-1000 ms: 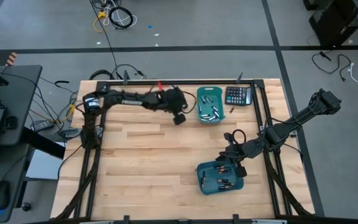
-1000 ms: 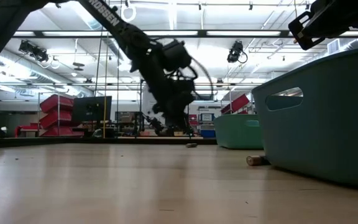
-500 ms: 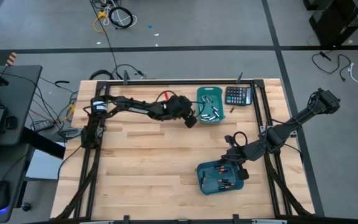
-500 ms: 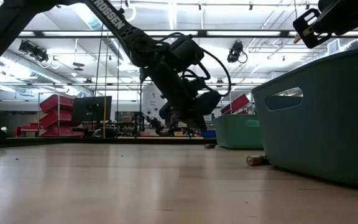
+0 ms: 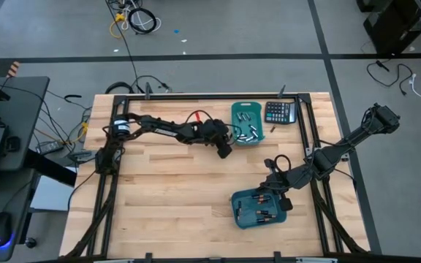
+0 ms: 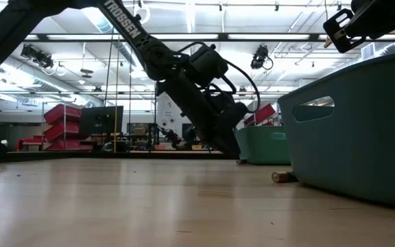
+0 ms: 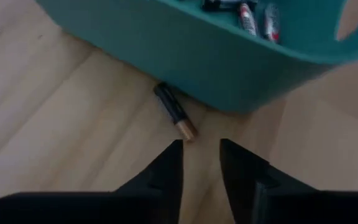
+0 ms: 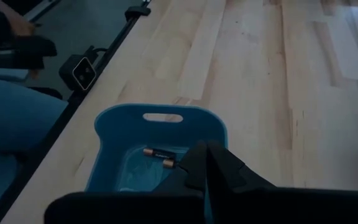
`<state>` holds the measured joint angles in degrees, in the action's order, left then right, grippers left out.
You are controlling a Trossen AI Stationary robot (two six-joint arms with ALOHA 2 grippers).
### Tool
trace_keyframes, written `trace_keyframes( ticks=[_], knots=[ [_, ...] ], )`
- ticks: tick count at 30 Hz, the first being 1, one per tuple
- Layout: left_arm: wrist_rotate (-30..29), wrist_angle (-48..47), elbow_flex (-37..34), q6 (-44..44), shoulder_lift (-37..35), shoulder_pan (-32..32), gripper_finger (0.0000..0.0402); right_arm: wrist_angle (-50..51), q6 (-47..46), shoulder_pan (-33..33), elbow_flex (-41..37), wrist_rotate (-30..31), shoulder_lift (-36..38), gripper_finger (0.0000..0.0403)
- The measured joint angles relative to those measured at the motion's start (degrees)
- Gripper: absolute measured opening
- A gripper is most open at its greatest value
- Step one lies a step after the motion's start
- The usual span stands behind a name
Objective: Sort batteries
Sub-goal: Put the black battery into the blue bin
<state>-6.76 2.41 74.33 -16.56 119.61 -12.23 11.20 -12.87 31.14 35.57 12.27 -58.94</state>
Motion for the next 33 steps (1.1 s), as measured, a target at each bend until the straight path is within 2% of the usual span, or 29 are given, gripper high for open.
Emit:
trace_keyframes(
  ticks=[6,10,19,23,33],
  knots=[
    [-6.3,4.5,0.1,3.5,1.8,1.6,0.0162,-0.7,0.6,0.0,0.0,0.1,0.0,0.0001],
    [-10.8,5.4,0.0,9.2,1.9,2.7,0.0182,-0.9,0.6,0.0,0.0,0.1,0.0,0.0001],
    [-13.4,9.2,0.0,11.8,5.2,3.6,0.0182,-1.0,1.0,-0.1,0.0,0.3,0.0,0.0002],
    [-16.9,11.0,0.0,11.9,6.4,4.6,0.0182,-0.9,1.1,-0.1,0.0,0.3,0.0,0.0001],
    [-17.2,11.3,0.0,8.8,6.6,4.4,0.0177,-0.9,2.7,-0.1,0.0,0.3,0.0,0.0]
  ],
)
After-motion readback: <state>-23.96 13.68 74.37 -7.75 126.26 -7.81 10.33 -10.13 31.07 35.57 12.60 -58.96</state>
